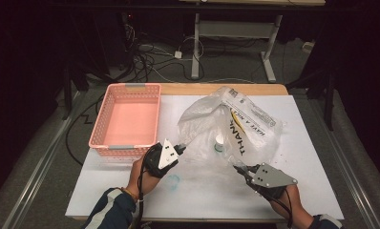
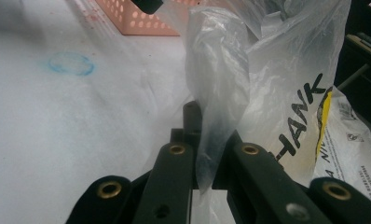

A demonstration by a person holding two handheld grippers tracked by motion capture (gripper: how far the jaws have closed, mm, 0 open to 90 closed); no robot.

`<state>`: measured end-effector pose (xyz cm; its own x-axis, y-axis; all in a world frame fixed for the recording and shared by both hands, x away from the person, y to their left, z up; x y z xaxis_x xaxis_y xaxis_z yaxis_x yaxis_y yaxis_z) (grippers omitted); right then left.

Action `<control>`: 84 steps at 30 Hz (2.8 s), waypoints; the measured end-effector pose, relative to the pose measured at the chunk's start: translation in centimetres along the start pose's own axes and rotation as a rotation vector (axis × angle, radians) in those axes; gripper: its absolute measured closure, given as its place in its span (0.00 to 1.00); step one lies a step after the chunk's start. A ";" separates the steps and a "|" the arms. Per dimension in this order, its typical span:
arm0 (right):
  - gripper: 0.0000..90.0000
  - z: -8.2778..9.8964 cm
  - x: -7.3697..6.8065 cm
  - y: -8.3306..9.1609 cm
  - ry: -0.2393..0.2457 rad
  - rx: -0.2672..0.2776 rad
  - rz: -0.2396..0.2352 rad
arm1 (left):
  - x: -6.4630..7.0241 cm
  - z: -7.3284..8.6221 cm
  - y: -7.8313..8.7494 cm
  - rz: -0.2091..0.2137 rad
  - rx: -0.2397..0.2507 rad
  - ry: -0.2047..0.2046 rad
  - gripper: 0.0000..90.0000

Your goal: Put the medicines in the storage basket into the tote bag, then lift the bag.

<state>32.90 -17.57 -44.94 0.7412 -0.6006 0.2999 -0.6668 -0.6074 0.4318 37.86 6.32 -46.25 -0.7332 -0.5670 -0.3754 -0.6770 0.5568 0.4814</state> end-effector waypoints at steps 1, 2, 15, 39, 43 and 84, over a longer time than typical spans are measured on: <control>1.00 0.0 0.0 0.0 -0.001 0.000 0.001 | 0.0 0.0 0.1 -0.002 0.000 -0.003 0.93; 1.00 -0.1 0.0 0.0 0.001 0.002 0.001 | 0.0 0.0 0.2 -0.003 0.004 -0.002 0.93; 1.00 -0.4 0.2 0.2 0.005 0.011 0.006 | -0.1 -0.2 0.8 -0.014 0.026 0.008 0.93; 1.00 -6.4 0.6 1.7 0.060 0.167 0.027 | -1.7 -3.6 6.5 -0.139 0.174 0.022 0.94; 1.00 -7.2 1.3 2.3 0.063 0.193 0.049 | -2.3 -4.2 7.1 -0.149 0.195 0.021 0.94; 1.00 -12.1 13.8 1.2 -0.135 0.283 0.256 | -7.3 -15.1 0.7 -0.175 0.295 0.031 0.94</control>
<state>43.29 -20.29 -30.05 0.5442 -0.8025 0.2446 -0.8374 -0.5372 0.1006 43.67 1.70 -31.24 -0.6050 -0.6853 -0.4053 -0.7850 0.5984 0.1600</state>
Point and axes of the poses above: each handheld gripper's, and its own axes: y roughly backward along the jaws, z roughly out of its underside, x roughly to its right, the point moved 7 cm from there along -y, roughly forward along the jaws, and after that the axes turned 6 degrees about -y, right-handed, at the moved point
